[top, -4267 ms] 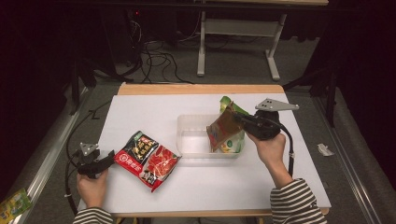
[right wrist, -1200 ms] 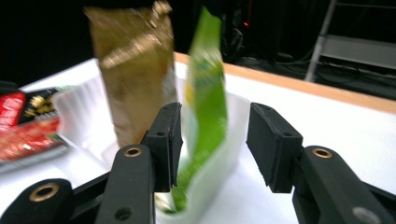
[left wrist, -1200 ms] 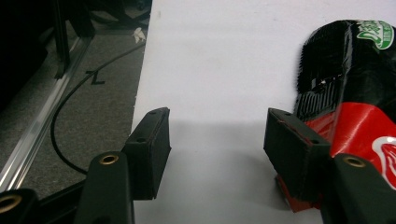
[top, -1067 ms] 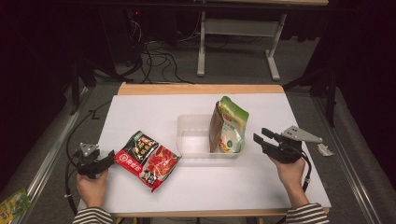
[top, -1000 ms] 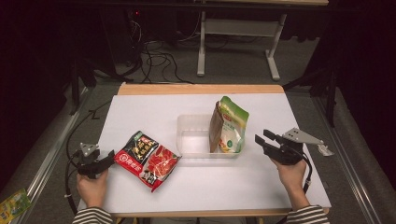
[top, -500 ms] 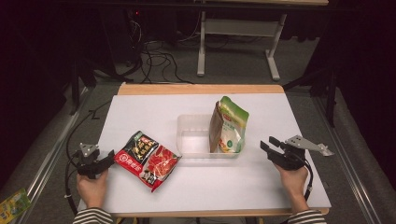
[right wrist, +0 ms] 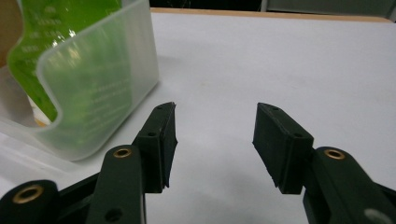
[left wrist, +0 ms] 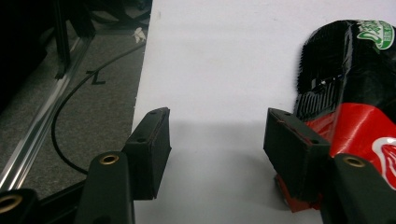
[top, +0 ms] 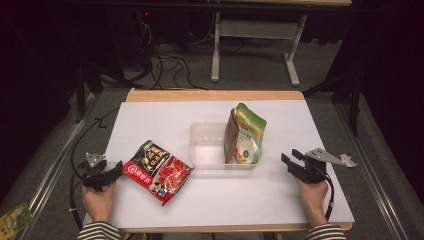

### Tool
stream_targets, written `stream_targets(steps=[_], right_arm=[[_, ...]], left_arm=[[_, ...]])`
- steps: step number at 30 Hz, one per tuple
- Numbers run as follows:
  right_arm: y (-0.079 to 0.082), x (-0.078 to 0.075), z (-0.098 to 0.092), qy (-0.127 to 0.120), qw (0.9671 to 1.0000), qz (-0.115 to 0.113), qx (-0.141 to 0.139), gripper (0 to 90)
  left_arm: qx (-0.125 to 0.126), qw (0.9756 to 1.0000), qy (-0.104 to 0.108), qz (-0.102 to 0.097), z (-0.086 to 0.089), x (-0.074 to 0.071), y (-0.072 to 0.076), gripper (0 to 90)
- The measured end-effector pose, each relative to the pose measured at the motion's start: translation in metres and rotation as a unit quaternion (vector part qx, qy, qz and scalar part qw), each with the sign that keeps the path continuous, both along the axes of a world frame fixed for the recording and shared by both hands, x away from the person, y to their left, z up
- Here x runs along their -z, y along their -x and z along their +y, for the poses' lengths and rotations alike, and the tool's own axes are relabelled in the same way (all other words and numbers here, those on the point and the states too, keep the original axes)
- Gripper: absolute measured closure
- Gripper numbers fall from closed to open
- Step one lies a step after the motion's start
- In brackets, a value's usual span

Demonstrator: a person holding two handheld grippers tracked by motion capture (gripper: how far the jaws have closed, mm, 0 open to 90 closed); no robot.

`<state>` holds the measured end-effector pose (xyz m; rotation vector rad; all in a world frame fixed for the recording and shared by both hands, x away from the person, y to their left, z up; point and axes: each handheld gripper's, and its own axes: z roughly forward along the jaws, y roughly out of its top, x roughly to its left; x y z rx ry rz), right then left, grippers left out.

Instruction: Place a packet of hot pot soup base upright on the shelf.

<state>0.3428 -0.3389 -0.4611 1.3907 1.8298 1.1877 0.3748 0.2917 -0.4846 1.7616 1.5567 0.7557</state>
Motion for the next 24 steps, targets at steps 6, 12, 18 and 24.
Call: stream_targets(steps=[6, 12, 18, 24], right_arm=[[-0.002, 0.015, 0.000, 0.004, 0.9998, 0.020, 0.007, 48.6], [0.001, 0.015, 0.003, 0.018, 0.9998, 0.006, 0.006, 48.8], [0.003, 0.015, 0.006, 0.035, 0.9994, -0.003, 0.007, 48.7], [0.004, 0.015, 0.005, 0.030, 0.9995, -0.008, 0.008, 48.7]], left_arm=[[0.008, 0.9998, 0.015, 0.006, 0.003, 0.000, -0.001, 42.9], [0.008, 0.9997, 0.024, 0.007, 0.007, -0.003, 0.002, 43.1], [0.015, 0.9986, 0.041, -0.030, 0.014, -0.021, 0.017, 46.0], [0.070, 0.9968, 0.024, -0.031, -0.001, -0.037, 0.018, 45.6]])
